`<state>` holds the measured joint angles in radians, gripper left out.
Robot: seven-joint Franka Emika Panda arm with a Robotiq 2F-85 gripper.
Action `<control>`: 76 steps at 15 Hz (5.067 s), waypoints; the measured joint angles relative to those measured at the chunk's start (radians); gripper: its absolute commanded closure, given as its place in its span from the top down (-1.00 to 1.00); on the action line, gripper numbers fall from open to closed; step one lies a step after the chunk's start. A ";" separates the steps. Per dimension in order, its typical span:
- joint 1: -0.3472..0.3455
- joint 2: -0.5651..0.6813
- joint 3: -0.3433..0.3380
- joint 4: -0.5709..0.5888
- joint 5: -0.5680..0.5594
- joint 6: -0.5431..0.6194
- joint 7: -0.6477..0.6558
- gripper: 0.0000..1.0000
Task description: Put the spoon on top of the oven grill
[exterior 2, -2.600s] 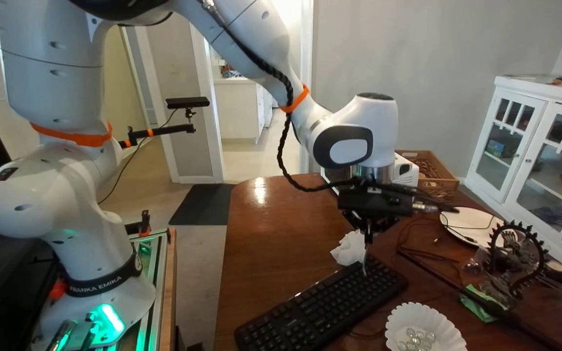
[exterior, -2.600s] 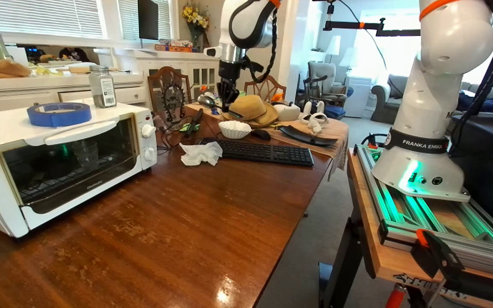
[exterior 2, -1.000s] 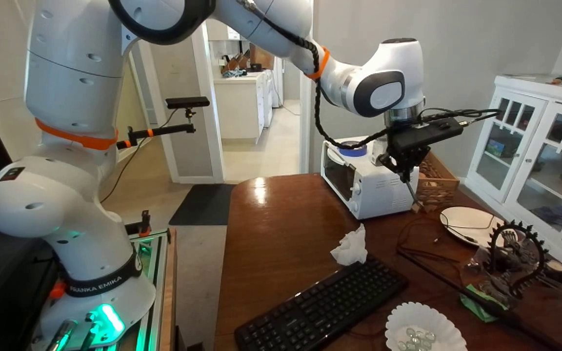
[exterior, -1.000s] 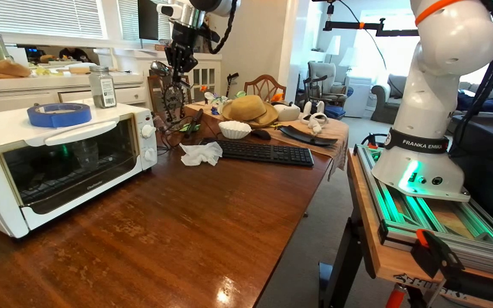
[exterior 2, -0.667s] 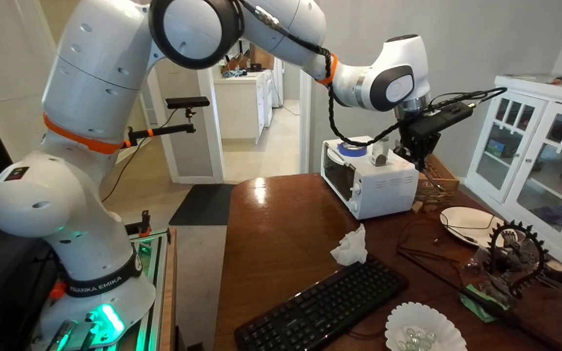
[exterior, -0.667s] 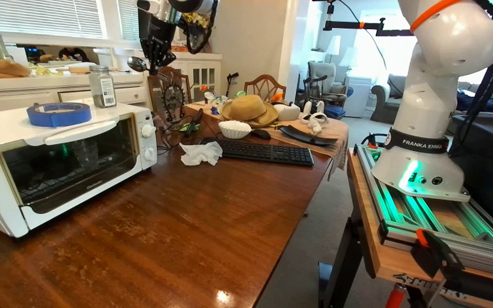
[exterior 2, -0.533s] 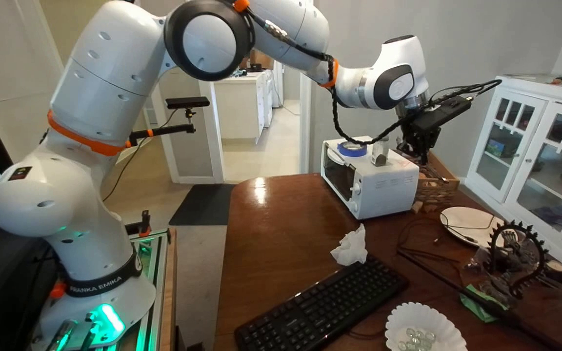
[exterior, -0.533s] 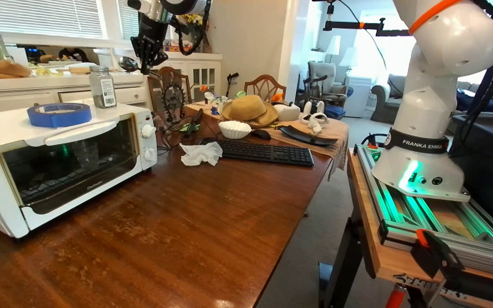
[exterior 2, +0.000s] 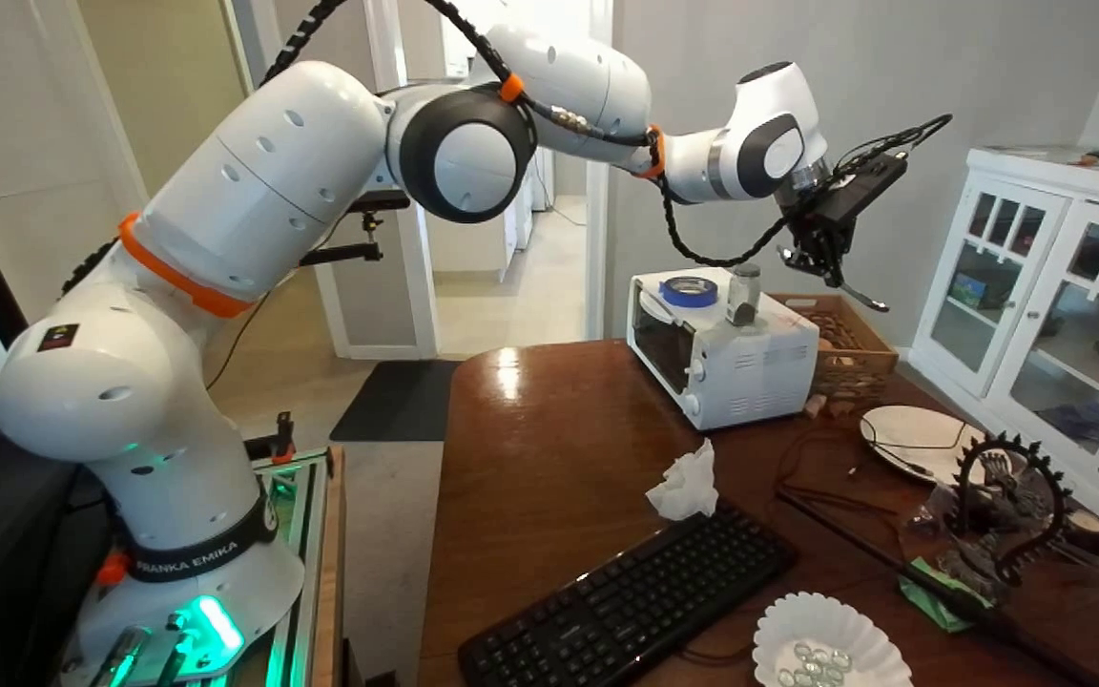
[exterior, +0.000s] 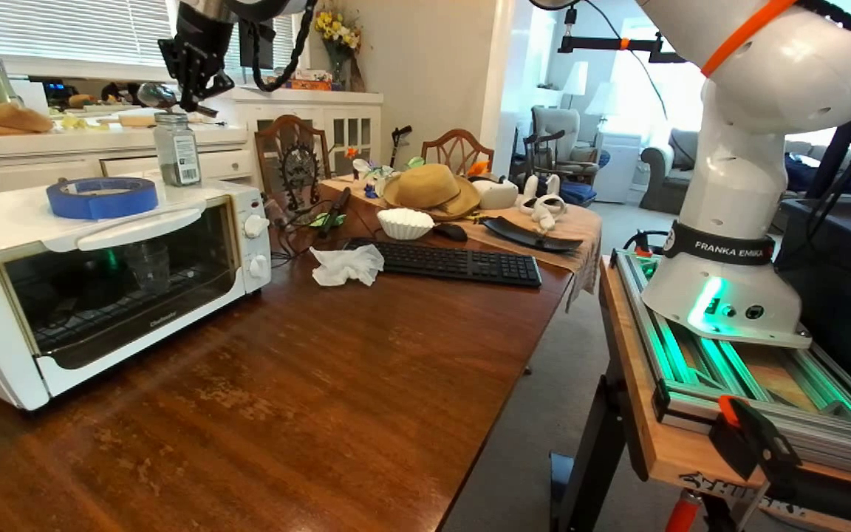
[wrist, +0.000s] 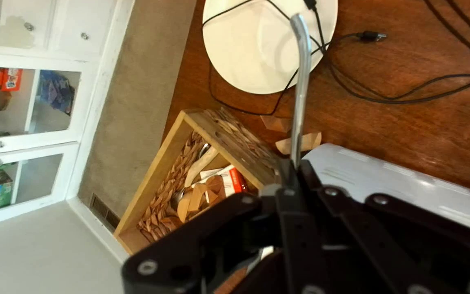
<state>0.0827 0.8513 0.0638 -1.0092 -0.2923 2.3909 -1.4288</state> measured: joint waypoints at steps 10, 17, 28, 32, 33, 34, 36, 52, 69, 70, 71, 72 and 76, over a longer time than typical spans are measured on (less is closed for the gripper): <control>0.043 0.123 -0.010 0.189 0.001 -0.045 0.003 -0.98; 0.105 0.138 -0.070 0.190 -0.013 -0.114 0.049 -0.98; 0.158 0.174 -0.086 0.194 -0.013 -0.116 0.076 -0.98; 0.163 0.183 -0.083 0.197 -0.011 -0.116 0.081 -0.98; 0.165 0.185 -0.082 0.197 -0.010 -0.116 0.086 -0.98; 0.168 0.187 -0.082 0.197 -0.010 -0.116 0.090 -0.98; 0.171 0.191 -0.077 0.197 -0.010 -0.116 0.091 -0.98; 0.203 0.228 -0.056 0.254 -0.010 -0.166 0.066 -0.29; 0.199 0.210 -0.108 0.304 -0.013 -0.192 0.142 1.00; 0.200 0.201 -0.126 0.302 -0.015 -0.200 0.168 1.00; 0.202 0.190 -0.146 0.299 -0.019 -0.220 0.198 1.00; 0.207 0.177 -0.167 0.292 -0.024 -0.248 0.231 1.00; 0.242 0.095 -0.224 0.216 -0.033 -0.349 0.384 1.00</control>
<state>0.3244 0.9466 -0.1607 -0.7936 -0.3249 2.0416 -1.0450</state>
